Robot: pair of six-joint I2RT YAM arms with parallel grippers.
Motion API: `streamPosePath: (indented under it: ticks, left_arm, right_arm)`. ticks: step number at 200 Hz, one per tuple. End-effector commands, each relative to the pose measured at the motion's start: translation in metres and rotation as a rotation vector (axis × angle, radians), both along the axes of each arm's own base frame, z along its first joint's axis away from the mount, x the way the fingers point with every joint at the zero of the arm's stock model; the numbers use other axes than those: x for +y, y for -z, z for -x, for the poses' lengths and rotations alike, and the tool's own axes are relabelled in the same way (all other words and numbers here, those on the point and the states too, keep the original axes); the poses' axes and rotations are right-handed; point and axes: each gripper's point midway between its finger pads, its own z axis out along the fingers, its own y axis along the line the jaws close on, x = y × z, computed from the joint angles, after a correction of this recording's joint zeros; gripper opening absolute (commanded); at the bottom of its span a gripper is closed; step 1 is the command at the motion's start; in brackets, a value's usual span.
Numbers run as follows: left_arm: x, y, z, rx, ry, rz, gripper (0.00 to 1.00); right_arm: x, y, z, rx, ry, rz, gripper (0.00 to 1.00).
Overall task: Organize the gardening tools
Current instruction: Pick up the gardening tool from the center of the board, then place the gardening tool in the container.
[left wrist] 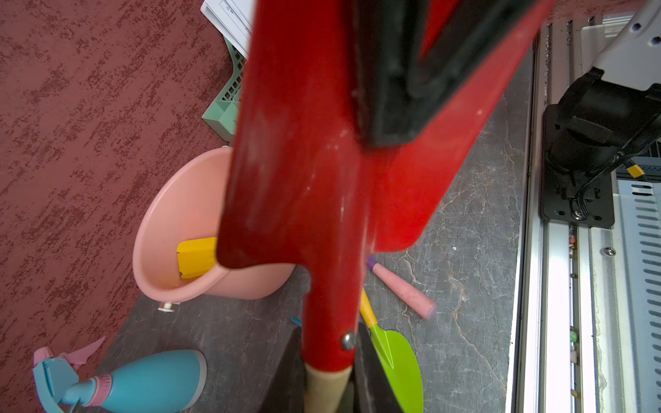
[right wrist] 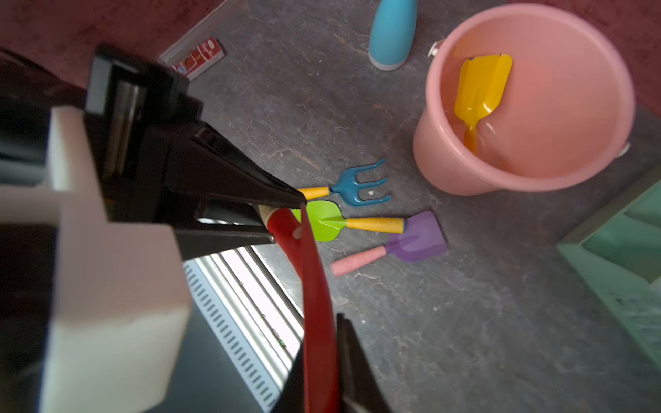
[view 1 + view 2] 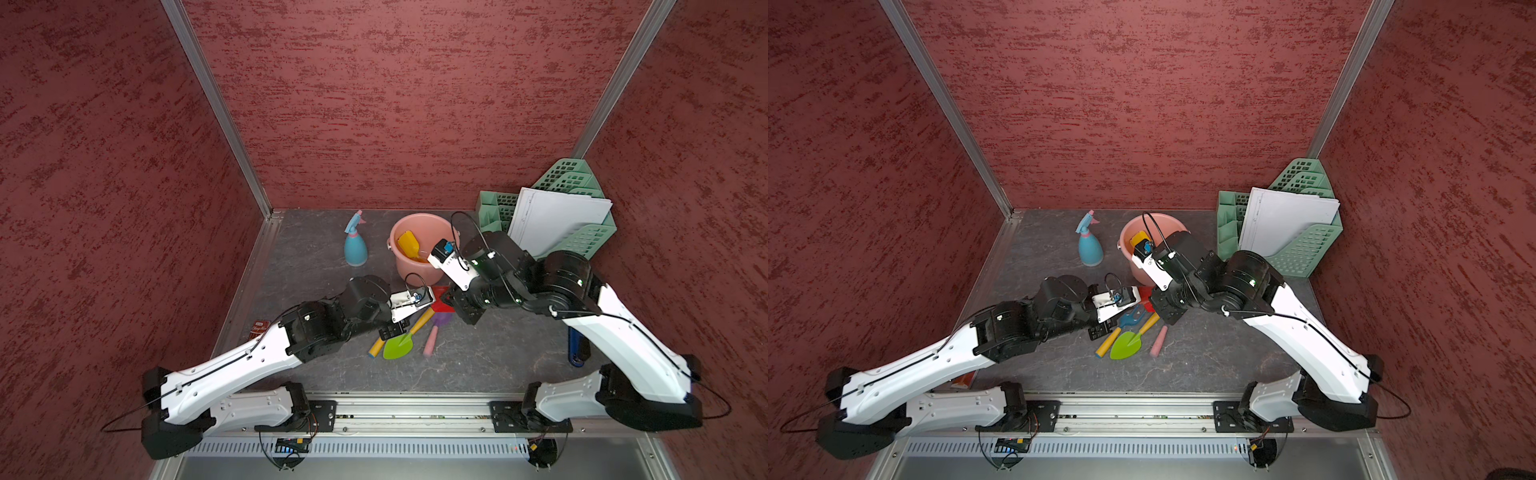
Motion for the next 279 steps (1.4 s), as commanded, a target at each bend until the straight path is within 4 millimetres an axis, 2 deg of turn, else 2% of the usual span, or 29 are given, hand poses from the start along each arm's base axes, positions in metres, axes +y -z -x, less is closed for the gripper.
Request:
streamPosePath:
  ticks: [1, 35, 42, 59, 76, 101, 112, 136, 162, 193, 215, 241, 245, 279]
  left_arm:
    - [-0.004, -0.016, -0.012, -0.038, -0.051, 0.069, 0.00]
    - [0.003, -0.002, -0.022, -0.036, -0.091, 0.064, 0.00]
    - [0.006, 0.001, -0.027, -0.030, -0.106, 0.073, 0.00]
    - [0.012, 0.007, -0.041, 0.000, -0.149, 0.126, 0.00]
    - [0.020, 0.006, -0.065, 0.037, -0.202, 0.227, 0.00]
    - [0.019, -0.012, -0.105, 0.047, -0.248, 0.389, 0.00]
    - [0.012, -0.027, -0.123, 0.029, -0.244, 0.457, 0.00]
    - [-0.016, -0.047, -0.162, -0.006, -0.228, 0.547, 0.00]
    - [-0.046, -0.053, -0.204, -0.030, -0.224, 0.636, 0.00]
    - [-0.066, -0.044, -0.246, -0.008, -0.241, 0.695, 0.00]
    - [-0.071, -0.024, -0.268, 0.018, -0.271, 0.712, 0.00]
    - [-0.069, 0.004, -0.283, 0.045, -0.322, 0.703, 0.00]
    - [-0.069, 0.000, -0.285, 0.029, -0.321, 0.724, 0.00]
    - [-0.064, 0.019, -0.289, 0.035, -0.358, 0.723, 0.00]
  right_arm:
    - [0.001, -0.006, -0.001, -0.010, 0.015, -0.032, 0.64]
    - [-0.029, -0.021, -0.017, -0.120, 0.166, -0.067, 0.95]
    - [-0.037, -0.025, -0.019, -0.140, 0.202, -0.075, 0.98]
    - [-0.053, -0.031, -0.023, -0.173, 0.285, -0.107, 0.98]
    - [-0.064, -0.030, -0.025, -0.191, 0.346, -0.139, 0.99]
    - [-0.072, -0.018, -0.029, -0.198, 0.403, -0.171, 0.99]
    - [-0.072, -0.011, -0.030, -0.195, 0.419, -0.190, 0.98]
    - [-0.066, 0.004, -0.035, -0.178, 0.434, -0.220, 0.98]
    - [-0.059, 0.017, -0.043, -0.170, 0.449, -0.247, 0.98]
    - [-0.056, 0.022, -0.051, -0.169, 0.463, -0.269, 0.98]
    - [-0.057, 0.026, -0.054, -0.167, 0.478, -0.271, 0.98]
    - [-0.062, 0.030, -0.056, -0.162, 0.495, -0.278, 0.98]
    - [-0.062, 0.031, -0.056, -0.160, 0.497, -0.279, 0.98]
    - [-0.065, 0.039, -0.056, -0.141, 0.511, -0.280, 0.98]
